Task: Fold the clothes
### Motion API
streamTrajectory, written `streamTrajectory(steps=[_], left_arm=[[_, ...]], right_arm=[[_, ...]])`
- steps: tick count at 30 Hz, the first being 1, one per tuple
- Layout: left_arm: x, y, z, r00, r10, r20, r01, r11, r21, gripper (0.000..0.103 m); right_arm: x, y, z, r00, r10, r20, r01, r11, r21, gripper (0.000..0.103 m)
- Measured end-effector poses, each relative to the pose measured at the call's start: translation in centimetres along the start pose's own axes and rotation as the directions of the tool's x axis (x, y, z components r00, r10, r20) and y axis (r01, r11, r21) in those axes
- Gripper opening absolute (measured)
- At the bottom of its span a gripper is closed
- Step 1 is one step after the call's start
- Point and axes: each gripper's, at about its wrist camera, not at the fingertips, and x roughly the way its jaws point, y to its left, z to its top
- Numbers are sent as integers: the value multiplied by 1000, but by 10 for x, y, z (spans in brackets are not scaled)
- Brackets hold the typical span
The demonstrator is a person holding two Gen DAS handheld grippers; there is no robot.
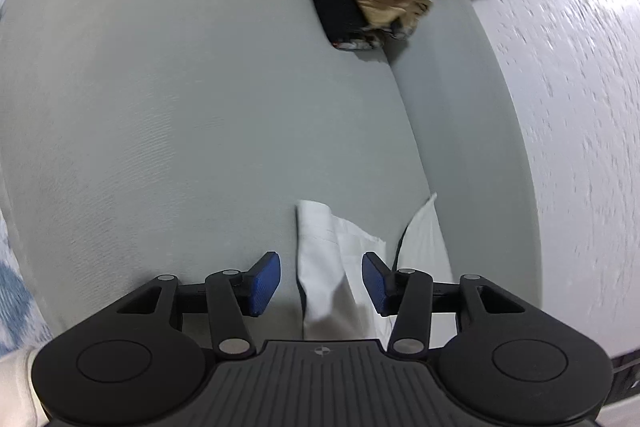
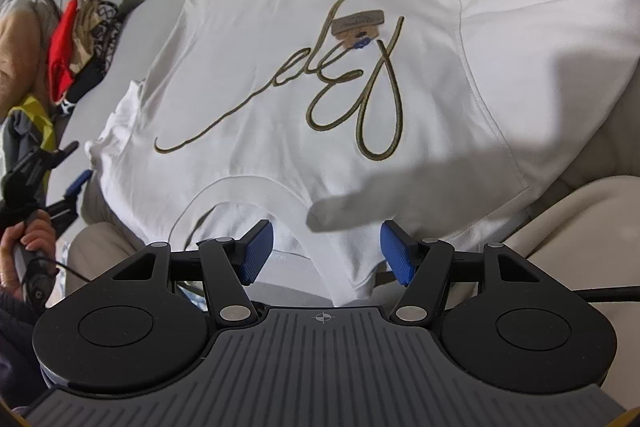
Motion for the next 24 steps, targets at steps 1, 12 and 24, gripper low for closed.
streamTrajectory(steps=[1, 12, 24], left_arm=[[0, 0, 1, 1000, -8, 0, 8, 1000, 5, 52], [33, -49, 10, 994, 105, -23, -85, 902, 422, 0], [-11, -139, -81, 988, -17, 155, -128, 486, 865, 0]], right_arm=[[0, -1, 0, 1000, 0, 0, 0, 1000, 2, 66], [1, -2, -3, 1000, -9, -3, 9, 1000, 11, 66], [-8, -10, -11, 999, 34, 20, -35, 999, 38, 66]])
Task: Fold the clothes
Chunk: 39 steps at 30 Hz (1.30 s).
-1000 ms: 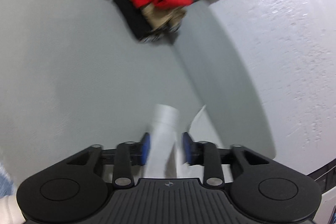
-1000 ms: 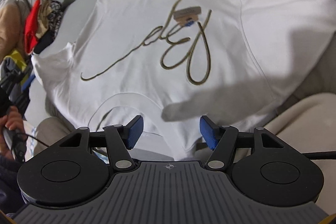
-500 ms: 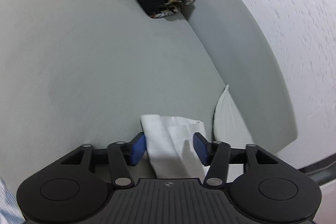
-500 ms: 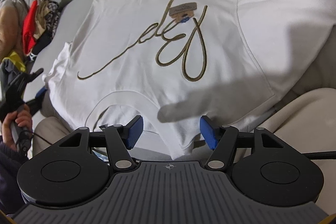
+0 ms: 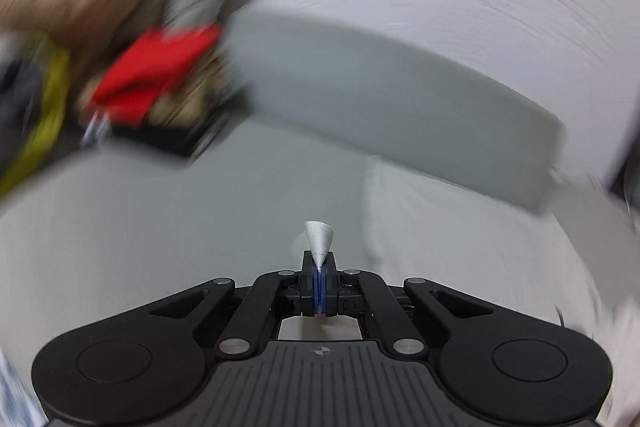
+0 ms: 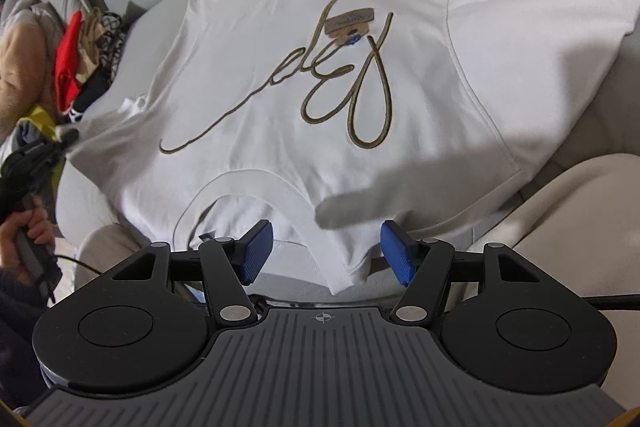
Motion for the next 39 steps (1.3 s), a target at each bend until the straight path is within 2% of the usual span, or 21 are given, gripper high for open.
streamTrajectory(steps=[3, 5, 8, 9, 10, 12, 14, 15, 18, 20, 21, 22, 24, 25, 31, 32, 33, 34, 35, 37, 39], left_arm=[[-14, -57, -13, 998, -59, 25, 52, 972, 230, 0], [-14, -90, -28, 996, -93, -3, 88, 927, 366, 0], [-1, -126, -60, 991, -109, -82, 135, 840, 525, 0], [3, -136, -71, 988, -109, -110, 152, 807, 571, 3], [7, -144, -79, 985, -101, -142, 167, 779, 604, 13], [17, -148, -87, 974, -55, -220, 182, 768, 614, 22], [11, -142, -82, 963, -45, -265, 189, 815, 548, 34], [4, -133, -74, 959, -69, -276, 200, 852, 483, 46], [-16, -91, -47, 947, -158, -281, 211, 962, 171, 61], [-17, -47, -37, 957, -137, -257, 124, 990, -65, 65], [-17, -25, -34, 961, -114, -253, 69, 981, -179, 62], [-14, -3, -33, 962, -88, -259, 12, 959, -282, 56], [-1, 29, -39, 949, -55, -311, -82, 908, -412, 49], [5, 38, -42, 944, -76, -320, -83, 887, -454, 45], [28, 48, -63, 906, -243, -346, 4, 823, -568, 36], [31, 46, -66, 900, -258, -350, 10, 817, -577, 29], [33, 46, -69, 896, -271, -351, 12, 807, -591, 0], [31, 47, -71, 903, -269, -336, 6, 789, -614, 3], [23, 49, -72, 918, -250, -309, -2, 775, -632, 3], [6, 49, -71, 941, -203, -270, -13, 777, -630, 3], [-2, 46, -76, 942, -176, -287, -48, 775, -631, 3]], right_arm=[[-1, -2, -2, 1000, 10, 3, -10, 1000, 10, 66], [-2, -4, -2, 1000, 15, 5, -15, 1000, 14, 66], [-4, -6, -2, 1000, 24, 9, -24, 1000, 18, 66], [-4, -6, -2, 1000, 27, 11, -28, 999, 19, 66], [-5, -7, -3, 999, 31, 12, -31, 999, 20, 66], [-6, -9, -3, 999, 38, 11, -39, 999, 23, 66], [-8, -10, -4, 999, 48, 8, -48, 998, 27, 66], [-9, -11, -4, 999, 53, 8, -53, 998, 30, 67], [-12, -14, -4, 998, 68, 9, -68, 997, 41, 67], [-15, -15, -4, 997, 78, 15, -79, 996, 47, 67], [-16, -14, -4, 996, 83, 20, -84, 995, 47, 67], [-18, -14, -4, 996, 88, 26, -90, 995, 46, 67], [-19, -12, -2, 995, 93, 33, -95, 995, 41, 67], [-18, -12, -2, 995, 93, 33, -94, 995, 39, 67], [-17, -13, -1, 995, 94, 31, -95, 994, 46, 67], [-17, -14, -1, 995, 93, 31, -94, 994, 50, 67], [-15, -15, 0, 996, 90, 29, -91, 994, 54, 67], [-14, -16, 1, 996, 87, 28, -89, 994, 58, 67], [-13, -16, 1, 996, 85, 27, -86, 994, 61, 67], [-10, -17, 1, 997, 77, 21, -78, 995, 58, 67], [-7, -18, 1, 998, 67, 13, -67, 996, 54, 67]])
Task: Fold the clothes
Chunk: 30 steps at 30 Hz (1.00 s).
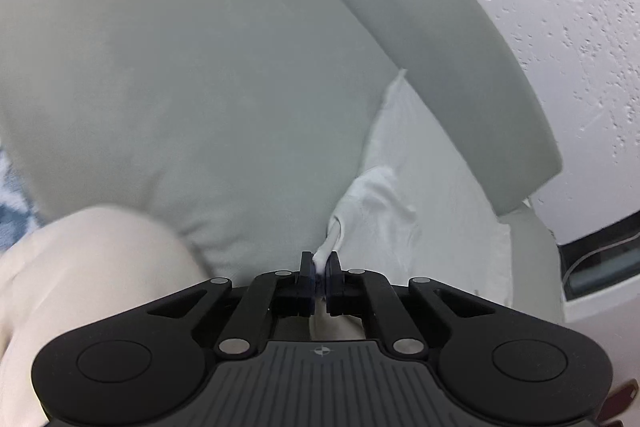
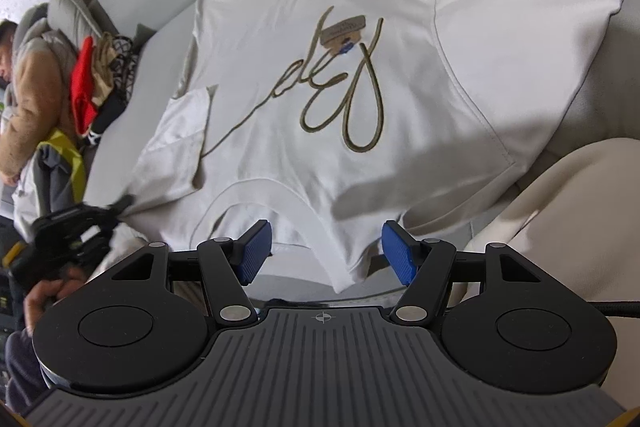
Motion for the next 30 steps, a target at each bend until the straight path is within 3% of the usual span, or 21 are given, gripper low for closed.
streamTrajectory(steps=[3, 6, 8, 9, 10, 11, 13, 16, 19, 20, 22, 24, 25, 27, 28, 30], left_arm=[[3, 4, -6, 999, 43, 9, -43, 999, -19, 9], [-4, -3, -3, 994, 88, 67, -90, 996, 27, 10], [-18, -12, 0, 970, 181, 164, -190, 981, 42, 6], [-24, -15, 2, 959, 203, 198, -215, 976, 37, 3], [-27, -18, 5, 962, 175, 208, -187, 982, 37, 3], [-27, -22, 7, 968, 144, 206, -159, 986, 58, 6], [-13, -42, 10, 988, 68, 141, -94, 977, 193, 41], [23, -68, 8, 997, 56, 62, -74, 935, 348, 44], [55, -79, 8, 999, 48, -5, -42, 917, 396, 40], [60, -80, 7, 997, 72, -4, -63, 905, 420, 41], [66, -73, 6, 983, 179, 36, -178, 897, 404, 14], [56, -62, 10, 965, 251, 77, -263, 908, 326, 15], [46, -59, 10, 944, 311, 114, -331, 888, 318, 5], [26, -54, 8, 892, 413, 181, -450, 841, 299, 11], [19, -54, 8, 883, 426, 198, -468, 833, 296, 12], [10, -58, 8, 892, 400, 209, -447, 843, 299, 15]], right_arm=[[6, -4, 0, 1000, -21, -11, 21, 1000, 6, 67], [8, -8, -1, 999, -37, -15, 37, 999, 18, 67], [2, -10, -2, 999, -31, -7, 31, 999, 22, 67], [0, -10, -3, 1000, -28, -3, 28, 999, 24, 67], [-4, -10, -4, 1000, -30, 5, 30, 999, 27, 67], [-7, -10, -5, 999, -38, 18, 37, 999, 28, 68], [-11, -9, -5, 997, -54, 48, 53, 998, 23, 68], [-9, -6, -2, 998, -46, 54, 44, 999, 30, 68], [-9, -1, -3, 998, -21, 51, 20, 1000, 23, 68], [-9, 1, -5, 999, -18, 50, 17, 1000, 16, 68], [-10, 1, -8, 999, -24, 47, 24, 1000, 5, 68], [-10, -3, -9, 999, -29, 46, 28, 999, 18, 68], [-10, -6, -9, 999, -30, 45, 28, 999, 31, 68], [-11, -11, -10, 998, -32, 46, 30, 998, 51, 68], [-12, -12, -10, 998, -38, 51, 35, 998, 56, 68], [-13, -12, -8, 997, -44, 69, 40, 998, 57, 68]])
